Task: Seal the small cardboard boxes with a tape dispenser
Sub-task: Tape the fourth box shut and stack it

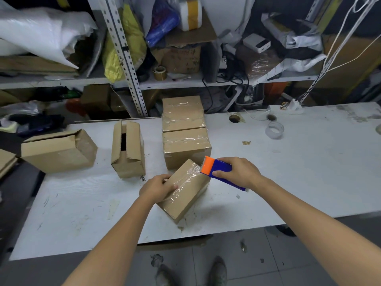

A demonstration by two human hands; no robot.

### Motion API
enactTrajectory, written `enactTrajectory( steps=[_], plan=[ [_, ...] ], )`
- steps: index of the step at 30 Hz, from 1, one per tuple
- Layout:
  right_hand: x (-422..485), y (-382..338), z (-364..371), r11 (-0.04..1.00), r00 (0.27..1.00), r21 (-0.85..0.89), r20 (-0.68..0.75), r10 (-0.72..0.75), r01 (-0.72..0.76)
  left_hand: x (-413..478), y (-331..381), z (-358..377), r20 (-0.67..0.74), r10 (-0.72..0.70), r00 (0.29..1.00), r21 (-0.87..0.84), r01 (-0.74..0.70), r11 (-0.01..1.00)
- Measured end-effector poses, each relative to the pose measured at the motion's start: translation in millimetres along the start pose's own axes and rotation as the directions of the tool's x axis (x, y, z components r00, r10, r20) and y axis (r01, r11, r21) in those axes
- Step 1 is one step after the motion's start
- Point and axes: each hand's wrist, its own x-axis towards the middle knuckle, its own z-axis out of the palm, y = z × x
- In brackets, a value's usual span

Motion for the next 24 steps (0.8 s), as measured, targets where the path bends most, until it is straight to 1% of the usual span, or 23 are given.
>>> enactTrajectory(
  steps=[3, 6, 9, 12, 15, 19, 21, 23, 24],
  plan=[
    [1.4, -5.6, -0.2, 1.0, 1.0, -0.001, -0.005, -0.007, 0.007, -2.9, 2.3, 3.7, 0.047, -0.027, 0.999, -0.06, 0.03, 0.998],
    [1.3, -9.5, -0.6, 1.0, 1.0, -0.008, -0.004, -0.01, 0.01, -6.1, 3.0, 13.0, 0.122, -0.058, 0.991, -0.225, 0.085, 0.971],
    [0.3, -12.2, -2.9, 1.0, 1.0, -0.015, -0.012, -0.009, 0.009, -13.0, 5.8, 25.0, 0.186, -0.125, 0.975, -0.405, 0.192, 0.894],
    [-1.6, -12.7, -6.2, 1.0, 1.0, -0.015, -0.017, -0.006, 0.006, -20.1, 9.9, 33.2, 0.228, -0.157, 0.961, -0.528, 0.257, 0.81],
    [-4.3, -12.0, -9.0, 1.0, 1.0, -0.01, -0.007, -0.009, 0.009, -21.8, 10.1, 37.3, 0.251, -0.156, 0.955, -0.571, 0.276, 0.773],
    [-7.6, -14.1, -11.2, 0.999, 0.999, -0.022, 0.039, -0.034, 0.035, -21.4, 7.7, 37.7, 0.267, -0.164, 0.95, -0.571, 0.293, 0.767],
    [-9.8, -17.4, -14.8, 0.997, 0.996, -0.03, 0.07, -0.064, 0.066, -21.9, 9.9, 29.9, 0.227, -0.142, 0.964, -0.534, 0.245, 0.81],
    [-11.9, -22.0, -20.7, 0.994, 0.991, -0.034, 0.088, -0.101, 0.105, -22.5, 17.5, 14.1, 0.076, -0.084, 0.994, -0.485, 0.111, 0.868],
    [-12.6, -25.0, -24.2, 0.992, 0.989, -0.036, 0.092, -0.12, 0.123, -23.8, 24.2, 3.1, -0.003, -0.04, 0.999, -0.496, 0.034, 0.867]
  ],
)
